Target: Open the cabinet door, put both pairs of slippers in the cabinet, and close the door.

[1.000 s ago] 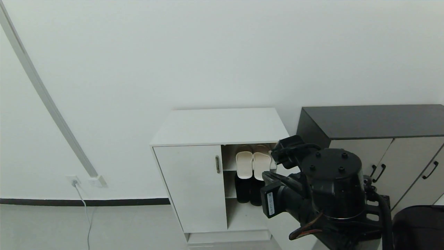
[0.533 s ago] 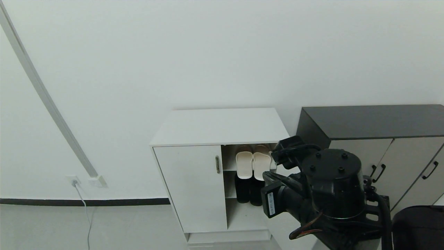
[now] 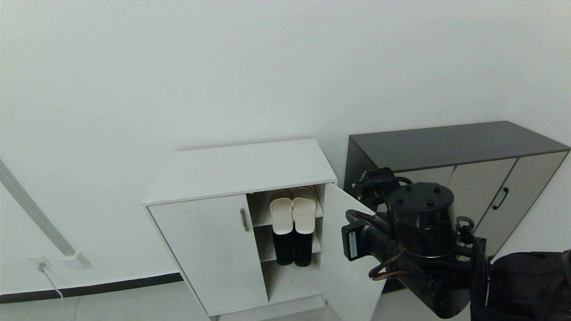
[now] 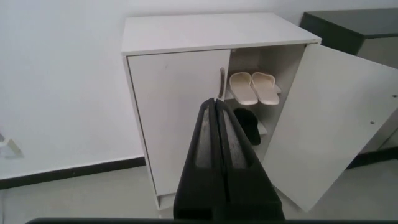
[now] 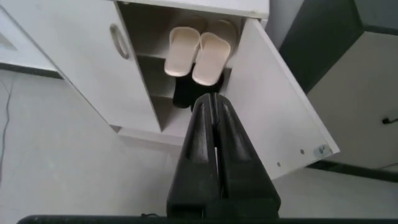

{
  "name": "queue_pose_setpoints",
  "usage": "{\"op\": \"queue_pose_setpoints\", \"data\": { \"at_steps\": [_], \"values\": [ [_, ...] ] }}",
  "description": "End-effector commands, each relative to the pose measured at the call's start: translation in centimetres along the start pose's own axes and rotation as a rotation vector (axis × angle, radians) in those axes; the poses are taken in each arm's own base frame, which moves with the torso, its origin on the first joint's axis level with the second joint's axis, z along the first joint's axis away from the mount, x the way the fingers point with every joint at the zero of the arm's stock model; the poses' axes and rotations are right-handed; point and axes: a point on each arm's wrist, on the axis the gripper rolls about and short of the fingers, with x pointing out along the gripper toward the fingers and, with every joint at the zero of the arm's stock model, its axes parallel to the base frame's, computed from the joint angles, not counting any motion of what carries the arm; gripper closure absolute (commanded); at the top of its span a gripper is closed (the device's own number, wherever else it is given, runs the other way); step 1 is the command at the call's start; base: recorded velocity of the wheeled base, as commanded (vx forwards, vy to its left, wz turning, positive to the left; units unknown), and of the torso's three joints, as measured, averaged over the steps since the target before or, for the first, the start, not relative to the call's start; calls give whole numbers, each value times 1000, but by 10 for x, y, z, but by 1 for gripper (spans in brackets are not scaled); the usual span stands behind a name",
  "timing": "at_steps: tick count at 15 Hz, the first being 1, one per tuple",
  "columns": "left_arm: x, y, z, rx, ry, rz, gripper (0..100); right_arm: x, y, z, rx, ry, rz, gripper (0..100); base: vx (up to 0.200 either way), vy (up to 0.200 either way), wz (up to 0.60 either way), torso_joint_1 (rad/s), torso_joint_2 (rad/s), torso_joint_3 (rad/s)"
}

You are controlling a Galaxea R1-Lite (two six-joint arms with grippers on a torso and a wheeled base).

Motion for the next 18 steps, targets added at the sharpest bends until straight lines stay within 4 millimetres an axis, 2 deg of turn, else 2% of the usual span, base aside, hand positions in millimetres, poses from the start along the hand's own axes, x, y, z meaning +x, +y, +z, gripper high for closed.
{"op": "queue_pose_setpoints", "data": {
  "at_steps": [1, 4, 7, 10, 12, 18],
  "values": [
    [0, 0, 0, 0, 0, 1, 100, 13, -4, -8, -2, 7, -26, 100, 0, 0, 0, 0, 0, 0],
    [0, 0, 0, 0, 0, 0, 100, 20, -8, -12, -8, -6, -45, 100, 0, 0, 0, 0, 0, 0],
    [0, 0, 0, 0, 0, 0, 100, 24, -12, -14, -9, 0, -63, 100, -200, 0, 0, 7, 1, 5],
    [0, 0, 0, 0, 0, 1, 100, 36, -20, -17, -7, 13, -97, 100, 0, 0, 0, 0, 0, 0],
    [0, 0, 0, 0, 0, 1, 100, 55, -33, -19, 6, 21, -149, 100, 0, 0, 0, 0, 0, 0],
    [0, 0, 0, 0, 0, 1, 100, 109, -84, 1, 66, -3, -217, 100, 0, 0, 0, 0, 0, 0]
  ]
}}
